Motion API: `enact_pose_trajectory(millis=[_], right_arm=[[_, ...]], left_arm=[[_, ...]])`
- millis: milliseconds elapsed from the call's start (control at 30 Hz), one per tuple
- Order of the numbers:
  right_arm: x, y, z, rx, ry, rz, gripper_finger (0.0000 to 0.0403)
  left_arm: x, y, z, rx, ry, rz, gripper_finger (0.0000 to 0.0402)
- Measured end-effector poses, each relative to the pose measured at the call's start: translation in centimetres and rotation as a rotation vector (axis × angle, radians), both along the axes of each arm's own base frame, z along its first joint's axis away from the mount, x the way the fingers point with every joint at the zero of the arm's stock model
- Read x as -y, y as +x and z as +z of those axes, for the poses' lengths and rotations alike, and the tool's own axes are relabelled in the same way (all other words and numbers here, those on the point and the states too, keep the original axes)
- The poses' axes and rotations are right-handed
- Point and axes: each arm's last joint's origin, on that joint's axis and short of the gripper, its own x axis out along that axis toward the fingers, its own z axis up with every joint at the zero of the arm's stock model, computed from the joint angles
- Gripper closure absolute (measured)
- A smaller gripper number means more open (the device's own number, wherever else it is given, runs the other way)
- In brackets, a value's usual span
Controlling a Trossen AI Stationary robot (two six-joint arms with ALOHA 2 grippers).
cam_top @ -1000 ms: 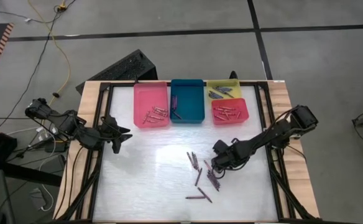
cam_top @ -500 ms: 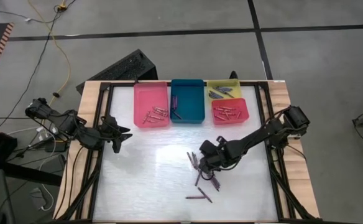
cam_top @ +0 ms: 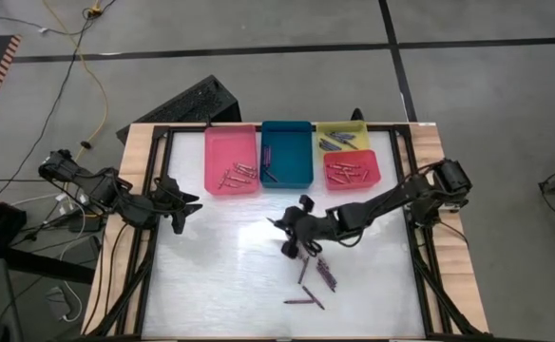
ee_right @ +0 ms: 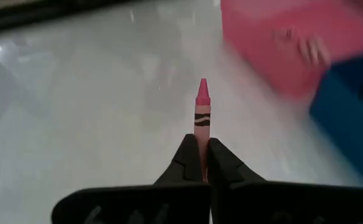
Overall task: Sort crayons
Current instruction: Put the pink crayon into the pink bin
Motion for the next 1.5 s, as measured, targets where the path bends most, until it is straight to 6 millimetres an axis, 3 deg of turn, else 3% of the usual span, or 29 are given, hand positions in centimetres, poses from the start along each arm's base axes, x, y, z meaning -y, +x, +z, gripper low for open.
enact_pose_trajectory(millis=[433, 800, 967, 1267, 1500], right_arm=[[4.8, 2.1, 3.2, 0.306, -0.116, -0.065, 0.0401], [7.9, 4.4, 3.3, 0.527, -0.086, -0.083, 0.0401], [8.8, 6.8, 2.1, 0.494, -0.113, -0.059, 0.0401], [10.3, 11.1, 2.2, 0.479, -0.254, -0.053, 0.0401], [12.1, 11.7, 1.4, 0.375, -0.283, -0.076, 0.0401]], left_arm=[[0.0, 0.0, 0.0, -0.003, 0.030, 0.000, 0.0262], [-0.2, 0.0, 0.0, -0.004, 0.062, 0.023, 0.0262], [-0.2, -0.1, -0.1, -0.011, 0.067, 0.023, 0.0262], [-0.2, -0.2, -0.2, -0.028, 0.068, 0.014, 0.0262], [-0.2, -0.2, -0.2, -0.032, 0.071, 0.017, 0.0262]])
